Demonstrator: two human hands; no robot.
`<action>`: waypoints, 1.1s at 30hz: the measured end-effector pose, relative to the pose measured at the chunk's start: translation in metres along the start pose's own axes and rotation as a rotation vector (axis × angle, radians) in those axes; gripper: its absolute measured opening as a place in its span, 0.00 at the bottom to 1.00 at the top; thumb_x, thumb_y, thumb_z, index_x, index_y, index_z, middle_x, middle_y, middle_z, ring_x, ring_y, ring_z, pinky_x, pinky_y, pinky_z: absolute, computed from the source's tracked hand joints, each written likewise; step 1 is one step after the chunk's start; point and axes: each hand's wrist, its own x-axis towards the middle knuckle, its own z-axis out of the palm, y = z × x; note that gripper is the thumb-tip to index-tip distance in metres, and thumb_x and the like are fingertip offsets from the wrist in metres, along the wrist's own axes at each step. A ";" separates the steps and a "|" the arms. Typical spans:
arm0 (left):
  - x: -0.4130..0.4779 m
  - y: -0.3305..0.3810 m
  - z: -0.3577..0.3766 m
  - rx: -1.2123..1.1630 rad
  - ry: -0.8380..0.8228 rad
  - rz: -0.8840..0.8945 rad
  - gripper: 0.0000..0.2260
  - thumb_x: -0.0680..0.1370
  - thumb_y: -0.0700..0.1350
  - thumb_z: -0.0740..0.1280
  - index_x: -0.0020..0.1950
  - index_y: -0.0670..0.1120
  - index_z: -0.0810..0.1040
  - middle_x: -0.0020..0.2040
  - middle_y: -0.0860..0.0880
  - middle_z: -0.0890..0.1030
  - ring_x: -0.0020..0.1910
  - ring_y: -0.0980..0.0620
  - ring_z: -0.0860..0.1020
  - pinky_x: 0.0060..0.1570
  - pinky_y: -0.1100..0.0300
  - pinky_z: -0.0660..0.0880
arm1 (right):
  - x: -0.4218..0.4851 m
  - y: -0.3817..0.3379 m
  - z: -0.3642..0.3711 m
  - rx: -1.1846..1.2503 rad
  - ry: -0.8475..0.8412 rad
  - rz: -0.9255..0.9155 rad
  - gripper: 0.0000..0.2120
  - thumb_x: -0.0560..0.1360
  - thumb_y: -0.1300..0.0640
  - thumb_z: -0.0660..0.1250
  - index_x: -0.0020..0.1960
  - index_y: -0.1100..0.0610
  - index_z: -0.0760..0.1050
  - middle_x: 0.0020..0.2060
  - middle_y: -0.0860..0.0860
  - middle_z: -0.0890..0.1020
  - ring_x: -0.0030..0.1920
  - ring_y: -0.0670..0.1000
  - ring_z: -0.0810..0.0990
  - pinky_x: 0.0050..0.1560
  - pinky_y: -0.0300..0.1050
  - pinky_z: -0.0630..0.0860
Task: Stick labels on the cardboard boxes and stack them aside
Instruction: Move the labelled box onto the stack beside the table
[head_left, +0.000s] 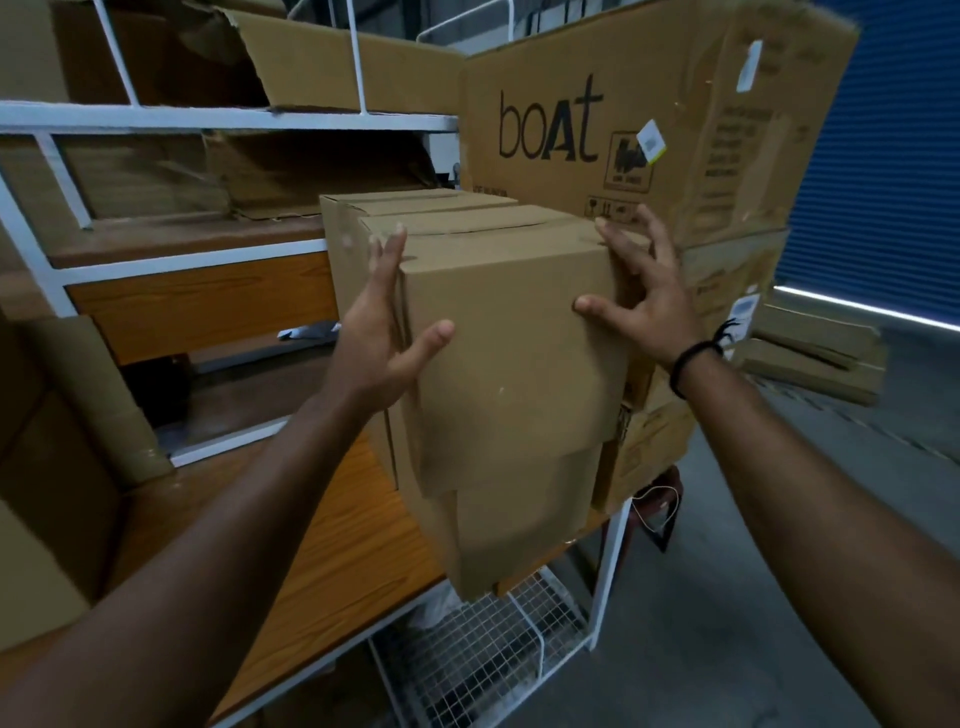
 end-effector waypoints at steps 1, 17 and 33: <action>-0.003 -0.002 0.004 0.003 0.017 0.010 0.42 0.74 0.66 0.67 0.79 0.64 0.43 0.79 0.39 0.58 0.76 0.40 0.63 0.64 0.36 0.72 | -0.002 0.002 0.003 -0.013 0.030 -0.009 0.35 0.68 0.45 0.76 0.71 0.40 0.66 0.77 0.53 0.52 0.75 0.53 0.56 0.71 0.48 0.60; -0.075 -0.017 0.045 0.324 -0.102 0.124 0.37 0.76 0.64 0.61 0.76 0.70 0.39 0.78 0.37 0.35 0.78 0.37 0.46 0.65 0.32 0.66 | -0.068 0.050 0.061 -0.152 0.034 0.037 0.50 0.58 0.31 0.72 0.72 0.28 0.46 0.77 0.58 0.39 0.73 0.49 0.45 0.69 0.49 0.54; -0.084 -0.025 0.088 0.448 -0.056 0.078 0.33 0.79 0.58 0.60 0.78 0.65 0.44 0.77 0.46 0.32 0.77 0.35 0.41 0.69 0.35 0.53 | -0.083 0.063 0.081 -0.272 0.020 0.045 0.43 0.70 0.41 0.71 0.75 0.34 0.47 0.77 0.56 0.38 0.77 0.59 0.45 0.73 0.56 0.58</action>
